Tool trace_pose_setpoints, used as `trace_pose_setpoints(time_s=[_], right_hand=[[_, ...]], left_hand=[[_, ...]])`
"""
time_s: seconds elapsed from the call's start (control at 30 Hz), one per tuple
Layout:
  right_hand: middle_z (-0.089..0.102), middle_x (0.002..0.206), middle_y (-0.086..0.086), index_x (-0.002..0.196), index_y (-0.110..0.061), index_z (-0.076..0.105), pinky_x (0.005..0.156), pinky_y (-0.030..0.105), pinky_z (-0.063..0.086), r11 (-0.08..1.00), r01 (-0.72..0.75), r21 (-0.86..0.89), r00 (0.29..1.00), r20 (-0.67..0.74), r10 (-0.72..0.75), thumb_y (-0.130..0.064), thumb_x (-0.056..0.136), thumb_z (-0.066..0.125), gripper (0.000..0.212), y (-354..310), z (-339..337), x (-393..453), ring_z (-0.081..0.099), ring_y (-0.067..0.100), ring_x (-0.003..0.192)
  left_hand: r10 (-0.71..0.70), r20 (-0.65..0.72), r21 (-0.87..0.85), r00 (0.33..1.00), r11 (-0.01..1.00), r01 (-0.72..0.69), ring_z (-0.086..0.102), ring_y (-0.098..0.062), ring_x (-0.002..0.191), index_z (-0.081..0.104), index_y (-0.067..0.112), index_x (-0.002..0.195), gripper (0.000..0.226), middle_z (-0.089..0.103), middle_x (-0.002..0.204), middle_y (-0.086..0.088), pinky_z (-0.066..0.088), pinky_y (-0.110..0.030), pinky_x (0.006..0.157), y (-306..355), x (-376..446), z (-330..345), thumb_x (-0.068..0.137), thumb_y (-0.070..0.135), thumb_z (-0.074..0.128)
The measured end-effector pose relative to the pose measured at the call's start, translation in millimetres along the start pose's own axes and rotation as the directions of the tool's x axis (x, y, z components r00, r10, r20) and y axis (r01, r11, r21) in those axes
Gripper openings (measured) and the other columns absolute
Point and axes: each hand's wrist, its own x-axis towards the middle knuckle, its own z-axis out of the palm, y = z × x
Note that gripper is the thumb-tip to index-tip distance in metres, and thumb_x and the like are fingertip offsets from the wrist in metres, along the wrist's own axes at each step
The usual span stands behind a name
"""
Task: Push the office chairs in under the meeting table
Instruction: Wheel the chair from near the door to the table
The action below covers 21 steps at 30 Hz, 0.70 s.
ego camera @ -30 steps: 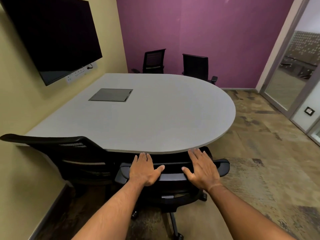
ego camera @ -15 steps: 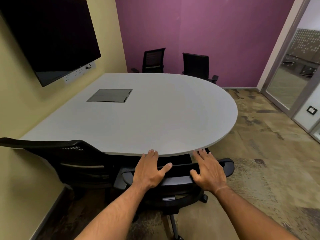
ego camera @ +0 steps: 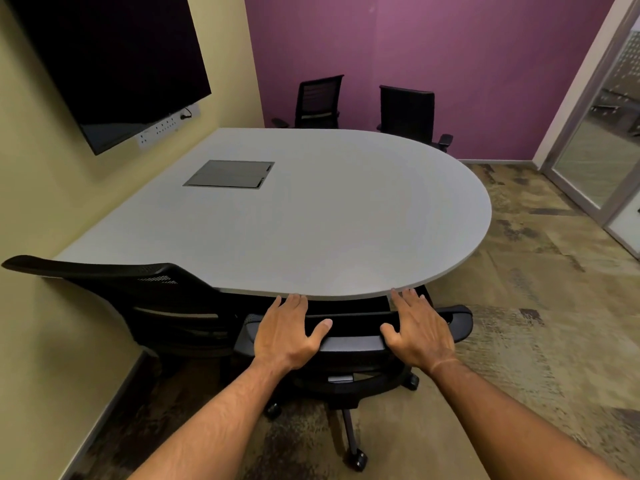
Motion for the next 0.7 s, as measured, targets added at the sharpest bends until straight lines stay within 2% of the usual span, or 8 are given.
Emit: trace_pose_setpoints(time_s=[0.23,0.33,0.47,0.7], right_hand=[[0.027,0.157,0.014,0.151,-0.011,0.025,0.118,0.032,0.009,1.0,-0.004,0.011,1.0,-0.006,0.004,-0.05,0.08,0.033,0.081,-3,-1,14,0.02,0.023,0.146],[0.023,0.159,0.013,0.152,-0.012,0.022,0.118,0.032,0.01,0.999,-0.023,0.026,1.0,0.003,0.023,-0.05,0.083,0.033,0.079,-6,-1,24,0.017,0.022,0.147],[0.02,0.16,0.013,0.152,-0.013,0.02,0.117,0.034,0.014,0.995,-0.081,0.063,0.997,0.003,0.081,-0.042,0.091,0.043,0.072,-8,-2,39,0.015,0.023,0.147],[0.017,0.16,0.015,0.152,-0.01,0.02,0.118,0.035,0.007,0.986,-0.131,0.099,0.991,0.027,0.129,-0.029,0.091,0.043,0.068,-5,-3,66,0.012,0.025,0.148]], left_hand=[[-0.001,0.006,-0.01,1.0,1.0,0.001,0.034,-0.018,0.141,0.039,0.008,0.145,0.094,0.042,0.151,-0.007,0.013,-0.034,0.121,-8,15,0,0.082,0.075,0.019],[-0.011,0.005,-0.02,1.0,1.0,0.011,0.033,-0.018,0.142,0.038,0.008,0.145,0.098,0.041,0.151,-0.008,0.01,-0.032,0.122,-11,25,-2,0.08,0.078,0.018],[-0.011,0.017,-0.046,1.0,0.999,0.011,0.027,-0.017,0.145,0.036,0.008,0.147,0.102,0.037,0.154,-0.008,0.007,-0.031,0.122,-13,39,-3,0.077,0.081,0.017],[-0.01,0.029,-0.118,1.0,0.993,0.013,0.023,-0.018,0.146,0.03,0.01,0.15,0.102,0.03,0.157,-0.007,0.009,-0.03,0.12,-2,55,-3,0.076,0.08,0.024]])
